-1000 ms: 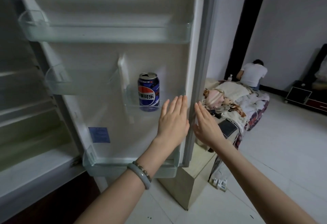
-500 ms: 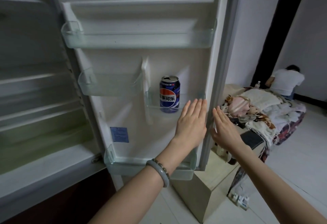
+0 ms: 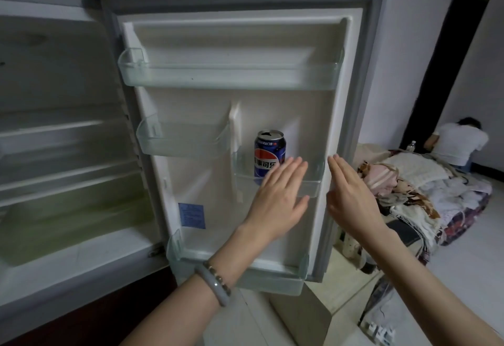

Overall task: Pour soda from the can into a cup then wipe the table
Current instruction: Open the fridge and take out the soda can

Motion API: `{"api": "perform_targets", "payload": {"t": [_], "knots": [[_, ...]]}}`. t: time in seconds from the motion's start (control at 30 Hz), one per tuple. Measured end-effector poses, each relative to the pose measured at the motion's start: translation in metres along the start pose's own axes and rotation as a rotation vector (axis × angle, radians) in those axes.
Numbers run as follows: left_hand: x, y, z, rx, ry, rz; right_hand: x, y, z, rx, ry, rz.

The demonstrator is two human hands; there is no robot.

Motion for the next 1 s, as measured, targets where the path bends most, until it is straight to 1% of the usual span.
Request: {"api": "perform_targets", "payload": {"t": [0.07, 0.17, 0.2, 0.27, 0.37, 0.47, 0.53, 0.6, 0.77, 0.9, 1.0], "knots": [[0.013, 0.006, 0.020, -0.094, 0.025, 0.036, 0.015, -0.010, 0.014, -0.042, -0.057, 0.047], [0.038, 0.010, 0.040, -0.175, 0.167, 0.220, 0.030, -0.029, 0.021, 0.014, -0.194, 0.063], [0.046, 0.008, 0.042, -0.167, 0.237, 0.294, 0.033, -0.036, 0.020, 0.043, -0.238, 0.059], [0.063, 0.001, 0.040, -0.094, 0.362, 0.430, 0.038, -0.052, 0.014, 0.107, -0.311, 0.039], [0.079, -0.015, 0.032, 0.037, 0.517, 0.551, 0.039, -0.071, 0.002, 0.268, -0.355, -0.035], [0.083, -0.030, 0.023, 0.074, 0.499, 0.573, 0.038, -0.079, -0.008, 0.428, -0.423, -0.104], [0.083, -0.037, 0.018, 0.090, 0.506, 0.593, 0.038, -0.082, -0.010, 0.469, -0.449, -0.124], [0.083, -0.042, 0.015, 0.104, 0.484, 0.626, 0.039, -0.085, -0.009, 0.478, -0.479, -0.143], [0.081, -0.047, 0.016, 0.079, 0.398, 0.703, 0.043, -0.088, -0.006, 0.535, -0.552, -0.178], [0.077, -0.044, 0.019, 0.047, 0.399, 0.659, 0.045, -0.085, 0.002, 0.530, -0.551, -0.167], [0.071, -0.042, 0.030, -0.027, 0.433, 0.618, 0.049, -0.084, 0.013, 0.477, -0.556, -0.129]]}}
Point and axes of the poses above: each hand's wrist, its own y-axis away from the middle knuckle, its own z-axis out of the back of the hand, x = y × z, the point moved 2 cm from there along -y, towards the middle knuckle, and after that the axes turned 7 degrees about x, right-handed, at the moved point
